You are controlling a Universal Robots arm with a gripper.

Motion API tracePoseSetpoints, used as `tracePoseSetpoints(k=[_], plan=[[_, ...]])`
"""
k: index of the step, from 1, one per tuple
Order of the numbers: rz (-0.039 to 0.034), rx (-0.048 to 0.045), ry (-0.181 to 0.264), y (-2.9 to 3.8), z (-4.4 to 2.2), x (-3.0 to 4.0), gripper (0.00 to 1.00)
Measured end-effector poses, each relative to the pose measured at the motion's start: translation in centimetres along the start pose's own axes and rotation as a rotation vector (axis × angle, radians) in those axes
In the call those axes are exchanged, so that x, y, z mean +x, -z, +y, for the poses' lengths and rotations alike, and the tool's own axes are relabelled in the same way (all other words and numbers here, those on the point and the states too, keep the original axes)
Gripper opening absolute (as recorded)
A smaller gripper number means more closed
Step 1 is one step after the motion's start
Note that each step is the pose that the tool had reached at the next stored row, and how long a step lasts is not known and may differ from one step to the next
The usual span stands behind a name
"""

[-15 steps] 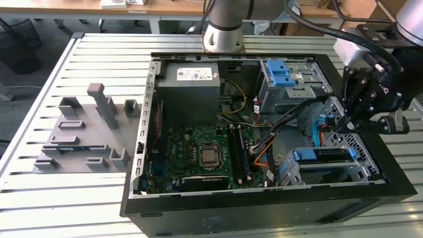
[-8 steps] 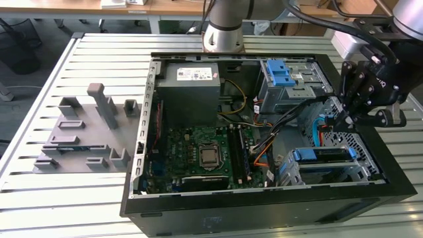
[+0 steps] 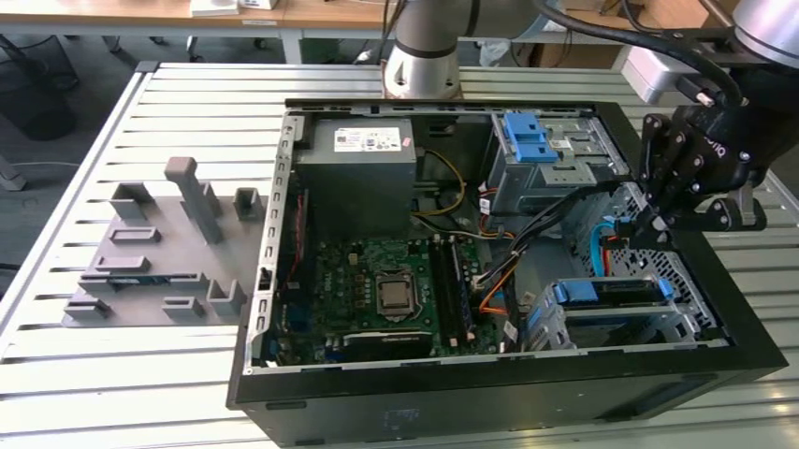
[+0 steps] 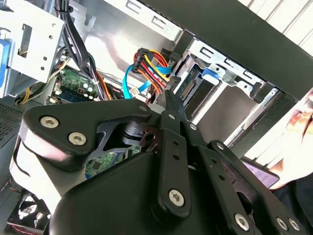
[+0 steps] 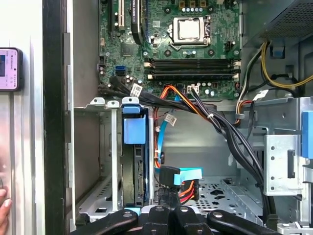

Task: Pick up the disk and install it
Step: 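Insert the first disk wire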

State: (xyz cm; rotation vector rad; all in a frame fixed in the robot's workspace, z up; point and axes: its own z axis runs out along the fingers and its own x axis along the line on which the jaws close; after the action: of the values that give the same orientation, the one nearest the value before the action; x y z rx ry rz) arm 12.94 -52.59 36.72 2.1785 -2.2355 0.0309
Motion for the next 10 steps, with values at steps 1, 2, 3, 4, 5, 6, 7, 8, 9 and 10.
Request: tracePoseSetpoints(k=[1,2,3,4,5,6,7,8,9,10], plan=[[0.0003,0.0000,0.000,-0.01,0.00,-0.01,0.11],[0.0005,0.0000,0.000,-0.01,0.00,-0.01,0.11],[0.0005,0.0000,0.000,-0.01,0.00,-0.01,0.11],[0.0005,0.0000,0.000,-0.01,0.00,-0.01,0.11],[0.0012,0.0000,0.000,-0.01,0.00,-0.03,0.17],[0.0019,0.0000,0.000,-0.01,0.00,-0.06,0.17],[0.0029,0.0001,0.000,0.00,0.00,-0.10,0.17],[0.0064,0.0002,0.000,-0.01,0.00,-0.20,0.17],[0.0107,0.0003,0.000,-0.03,0.00,-0.32,0.17],[0.0154,0.0004,0.000,-0.06,0.01,-0.38,0.17]])
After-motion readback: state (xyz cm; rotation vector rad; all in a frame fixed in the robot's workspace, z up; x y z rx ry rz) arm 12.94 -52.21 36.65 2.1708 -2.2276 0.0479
